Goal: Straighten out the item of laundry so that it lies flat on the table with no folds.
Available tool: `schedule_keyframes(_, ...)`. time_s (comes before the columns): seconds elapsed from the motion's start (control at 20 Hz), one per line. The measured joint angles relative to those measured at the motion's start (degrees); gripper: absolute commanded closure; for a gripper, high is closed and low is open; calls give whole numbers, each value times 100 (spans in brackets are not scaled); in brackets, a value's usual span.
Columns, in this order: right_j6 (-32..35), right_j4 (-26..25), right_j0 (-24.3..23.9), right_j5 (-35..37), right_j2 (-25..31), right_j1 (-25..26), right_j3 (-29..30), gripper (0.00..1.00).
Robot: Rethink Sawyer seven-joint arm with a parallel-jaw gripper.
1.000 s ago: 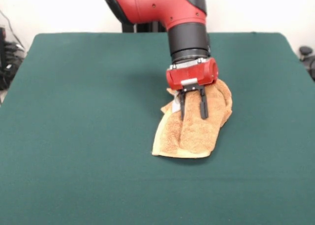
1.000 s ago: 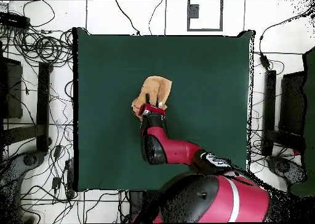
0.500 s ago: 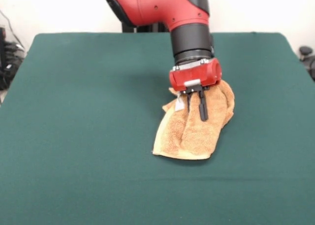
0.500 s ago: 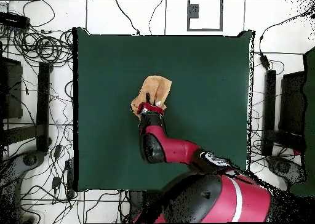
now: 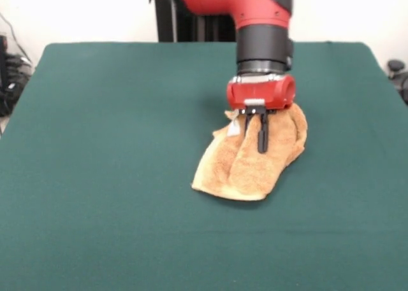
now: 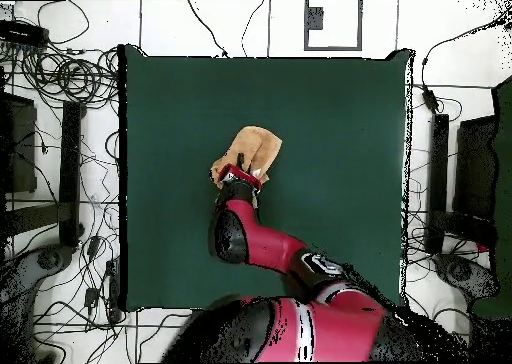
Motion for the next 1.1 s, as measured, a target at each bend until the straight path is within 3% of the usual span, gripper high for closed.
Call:
schedule_keyframes(0.15,0,1088,1005,918,-755,-359,93,100)
schedule_keyframes(0.35,0,1525,1860,2205,-1521,-557,92,100)
schedule_keyframes(0.5,0,1447,2162,3233,-1921,-646,95,100)
schedule_keyframes(0.75,0,1180,1822,4325,-1986,-786,100,100)
schedule_keyframes(1.1,0,1119,852,4682,-1681,-913,131,100)
